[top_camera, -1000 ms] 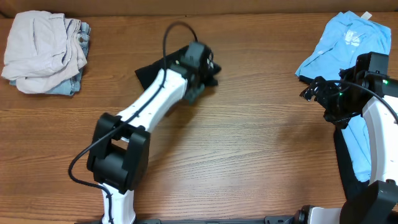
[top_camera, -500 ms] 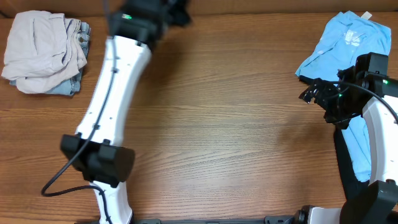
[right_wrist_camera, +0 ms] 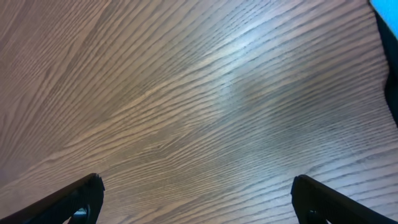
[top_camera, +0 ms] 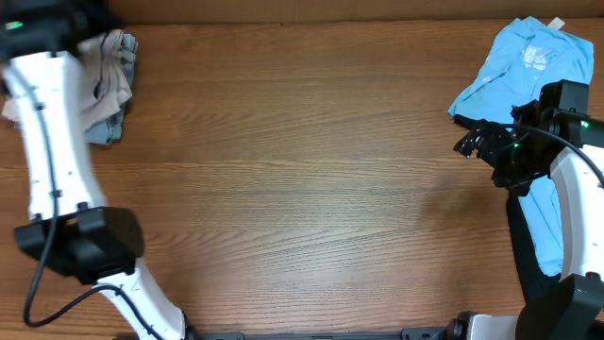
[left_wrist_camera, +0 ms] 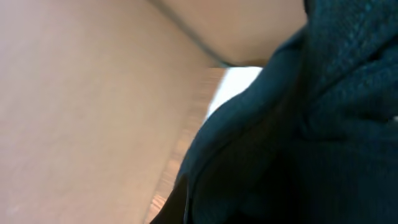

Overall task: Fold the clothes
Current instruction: 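Lift the bundle with the left gripper and carry it to the top-left stack, then lower the black bundle onto the beige stack and open the left gripper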

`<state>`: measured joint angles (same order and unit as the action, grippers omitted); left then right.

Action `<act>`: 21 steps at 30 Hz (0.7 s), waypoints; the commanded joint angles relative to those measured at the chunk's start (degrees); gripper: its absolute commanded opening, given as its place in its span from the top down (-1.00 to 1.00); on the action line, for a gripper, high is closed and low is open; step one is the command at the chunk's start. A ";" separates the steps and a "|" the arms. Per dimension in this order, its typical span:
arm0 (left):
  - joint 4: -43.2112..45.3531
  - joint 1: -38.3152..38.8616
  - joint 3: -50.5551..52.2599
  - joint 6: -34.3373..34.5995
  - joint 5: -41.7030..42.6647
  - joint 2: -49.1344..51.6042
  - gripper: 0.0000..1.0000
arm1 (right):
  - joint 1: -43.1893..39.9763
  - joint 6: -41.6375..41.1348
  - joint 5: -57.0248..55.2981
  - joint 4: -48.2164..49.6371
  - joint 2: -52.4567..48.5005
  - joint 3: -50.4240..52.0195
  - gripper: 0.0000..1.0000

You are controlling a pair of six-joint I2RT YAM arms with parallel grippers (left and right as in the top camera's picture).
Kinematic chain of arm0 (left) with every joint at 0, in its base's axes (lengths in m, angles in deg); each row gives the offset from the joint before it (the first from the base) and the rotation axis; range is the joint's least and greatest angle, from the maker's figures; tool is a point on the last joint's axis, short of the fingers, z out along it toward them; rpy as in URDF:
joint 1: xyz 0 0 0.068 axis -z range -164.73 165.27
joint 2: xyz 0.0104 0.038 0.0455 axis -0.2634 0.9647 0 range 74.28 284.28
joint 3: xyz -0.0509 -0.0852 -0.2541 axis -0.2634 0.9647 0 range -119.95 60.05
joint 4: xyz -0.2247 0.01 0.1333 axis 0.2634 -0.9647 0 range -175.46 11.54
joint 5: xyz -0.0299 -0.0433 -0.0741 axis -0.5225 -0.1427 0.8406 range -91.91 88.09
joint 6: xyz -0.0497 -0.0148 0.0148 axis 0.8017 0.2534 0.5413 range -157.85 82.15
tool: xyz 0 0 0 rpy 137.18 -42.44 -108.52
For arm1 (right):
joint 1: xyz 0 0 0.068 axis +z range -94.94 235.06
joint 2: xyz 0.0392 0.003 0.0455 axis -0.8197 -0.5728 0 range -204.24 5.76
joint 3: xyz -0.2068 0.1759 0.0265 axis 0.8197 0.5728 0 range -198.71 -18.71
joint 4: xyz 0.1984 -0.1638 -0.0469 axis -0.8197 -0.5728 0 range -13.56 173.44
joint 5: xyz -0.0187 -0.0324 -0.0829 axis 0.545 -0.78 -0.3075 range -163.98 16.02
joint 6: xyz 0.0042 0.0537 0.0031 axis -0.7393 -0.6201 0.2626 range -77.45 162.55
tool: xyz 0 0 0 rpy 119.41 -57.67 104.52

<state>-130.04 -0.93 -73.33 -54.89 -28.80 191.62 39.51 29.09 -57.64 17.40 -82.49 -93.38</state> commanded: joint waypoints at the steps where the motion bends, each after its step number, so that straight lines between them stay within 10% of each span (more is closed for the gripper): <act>1: 3.21 -6.78 -0.72 3.52 5.55 0.07 0.92 | 0.11 0.24 0.48 0.83 1.11 -0.39 -1.00; 21: 15.45 -10.12 -0.72 17.31 11.87 19.32 0.92 | 0.11 0.42 0.50 1.05 1.11 -0.39 -1.00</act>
<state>-115.24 -13.11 -73.31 -41.27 -18.14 211.09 39.51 29.07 -57.64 18.27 -82.49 -93.38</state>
